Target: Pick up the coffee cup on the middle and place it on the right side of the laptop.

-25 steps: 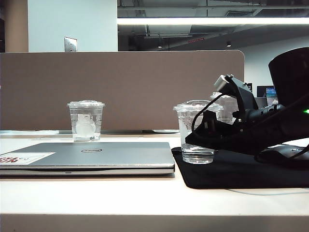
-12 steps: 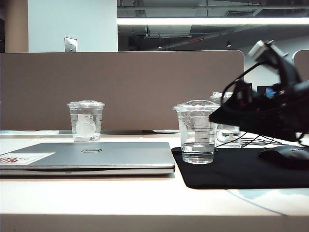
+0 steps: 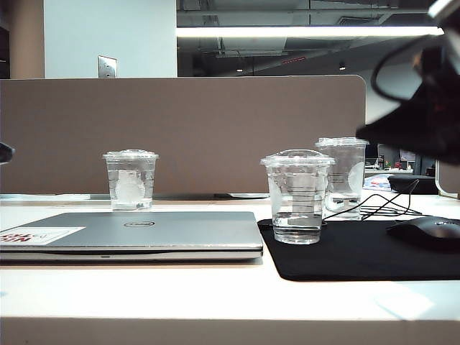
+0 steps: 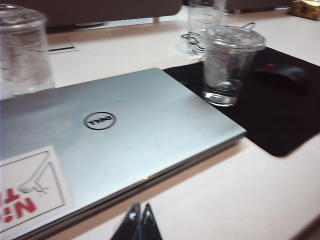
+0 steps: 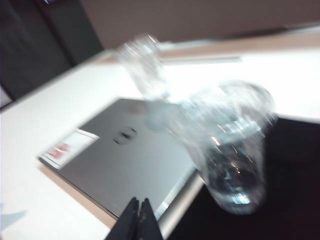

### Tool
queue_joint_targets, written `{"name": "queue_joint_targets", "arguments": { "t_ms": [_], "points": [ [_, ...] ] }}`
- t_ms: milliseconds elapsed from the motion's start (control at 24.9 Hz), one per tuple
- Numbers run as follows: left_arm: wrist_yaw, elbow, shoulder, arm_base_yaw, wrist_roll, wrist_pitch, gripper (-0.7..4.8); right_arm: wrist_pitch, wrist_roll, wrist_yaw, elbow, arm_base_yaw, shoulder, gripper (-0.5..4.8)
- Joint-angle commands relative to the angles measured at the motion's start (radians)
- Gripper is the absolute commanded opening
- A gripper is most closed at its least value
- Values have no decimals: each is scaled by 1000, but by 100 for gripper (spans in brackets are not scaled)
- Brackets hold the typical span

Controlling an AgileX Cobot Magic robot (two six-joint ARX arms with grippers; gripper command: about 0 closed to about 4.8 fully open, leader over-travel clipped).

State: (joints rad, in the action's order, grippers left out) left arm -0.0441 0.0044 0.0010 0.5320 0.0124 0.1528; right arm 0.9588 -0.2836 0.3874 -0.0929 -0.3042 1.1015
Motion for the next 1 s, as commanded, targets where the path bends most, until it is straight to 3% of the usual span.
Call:
{"name": "queue_joint_targets", "arguments": {
  "t_ms": [40,80,201,321,562,723,844,1004],
  "points": [
    [-2,3,0,-91,-4,-35,-5,12,-5,39,-3,-2,-51,-3],
    [-2,3,0,-124,-4,-35,-5,10,-5,41,-3,-2,-67,-3],
    [-1,3,0,-341,-4,-35,-5,8,-29,60,-3,-2,-188,-3],
    [25,3,0,-422,-4,-41,-5,-30,-63,53,-3,-1,-271,-4],
    [158,3,0,-470,-4,-149,-5,-259,-78,14,-3,-1,-466,-4],
    [172,3,0,-478,-4,-187,-5,-489,-85,-6,-3,-1,-676,-4],
    [172,3,0,-478,-4,-197,-5,-772,-84,-120,-3,-1,-915,-3],
    [171,3,0,-476,-4,-200,-5,-962,-51,-254,-2,-2,-1098,-3]
  ]
}}
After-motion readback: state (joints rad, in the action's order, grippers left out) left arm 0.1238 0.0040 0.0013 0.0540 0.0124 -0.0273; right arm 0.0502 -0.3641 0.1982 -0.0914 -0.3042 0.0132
